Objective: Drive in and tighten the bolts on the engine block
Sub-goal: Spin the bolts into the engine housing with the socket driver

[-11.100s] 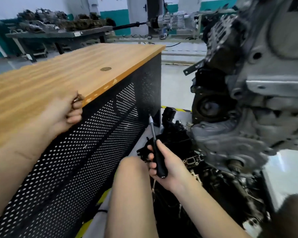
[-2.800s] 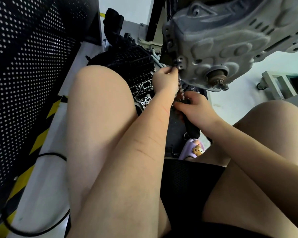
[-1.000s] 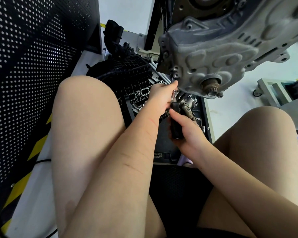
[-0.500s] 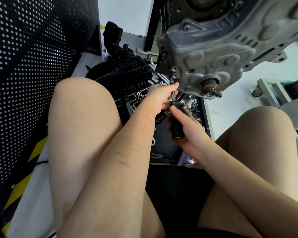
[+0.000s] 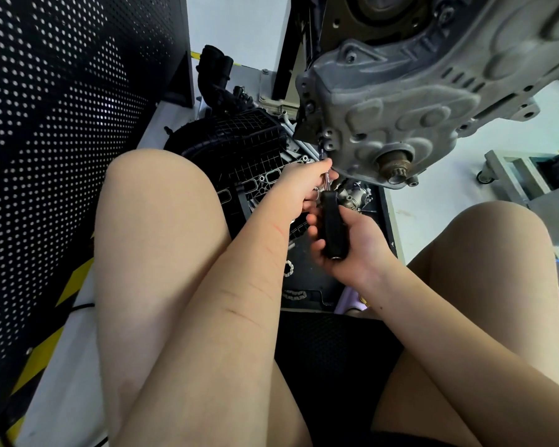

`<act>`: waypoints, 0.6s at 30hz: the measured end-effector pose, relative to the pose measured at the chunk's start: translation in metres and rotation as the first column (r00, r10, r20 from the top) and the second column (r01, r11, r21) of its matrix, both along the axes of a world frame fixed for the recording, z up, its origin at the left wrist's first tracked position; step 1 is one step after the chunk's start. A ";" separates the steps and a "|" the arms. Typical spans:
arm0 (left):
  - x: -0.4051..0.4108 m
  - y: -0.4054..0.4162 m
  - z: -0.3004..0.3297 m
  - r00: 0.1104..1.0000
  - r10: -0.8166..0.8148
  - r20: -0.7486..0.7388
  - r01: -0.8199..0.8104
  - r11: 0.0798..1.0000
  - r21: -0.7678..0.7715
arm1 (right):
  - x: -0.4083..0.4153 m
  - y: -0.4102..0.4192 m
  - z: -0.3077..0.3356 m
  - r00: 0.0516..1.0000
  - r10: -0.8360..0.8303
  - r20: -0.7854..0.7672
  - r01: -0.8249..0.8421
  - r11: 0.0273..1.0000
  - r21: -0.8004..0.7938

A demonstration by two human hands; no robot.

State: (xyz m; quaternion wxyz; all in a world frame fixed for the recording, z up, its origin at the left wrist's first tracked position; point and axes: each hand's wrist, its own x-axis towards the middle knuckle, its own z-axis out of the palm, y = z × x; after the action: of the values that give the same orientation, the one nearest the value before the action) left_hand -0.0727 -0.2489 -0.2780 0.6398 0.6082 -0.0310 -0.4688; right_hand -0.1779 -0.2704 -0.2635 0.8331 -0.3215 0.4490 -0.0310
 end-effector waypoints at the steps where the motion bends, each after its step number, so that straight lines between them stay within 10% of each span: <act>1: -0.001 -0.001 0.000 1.000 0.017 0.019 -0.017 1.000 0.011 | 0.000 0.000 0.000 1.000 0.012 -0.007 -0.013 1.000 -0.025; 18: 0.001 -0.003 -0.003 0.994 0.075 -0.083 -0.075 0.997 0.005 | -0.003 -0.006 0.001 0.990 0.000 -0.142 -0.020 0.991 -0.135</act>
State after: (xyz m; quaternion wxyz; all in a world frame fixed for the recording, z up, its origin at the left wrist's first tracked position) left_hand -0.0712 -0.2520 -0.2808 0.6571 0.5896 0.0191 -0.4693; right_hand -0.1809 -0.2767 -0.2628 0.7752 -0.3814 0.5024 -0.0345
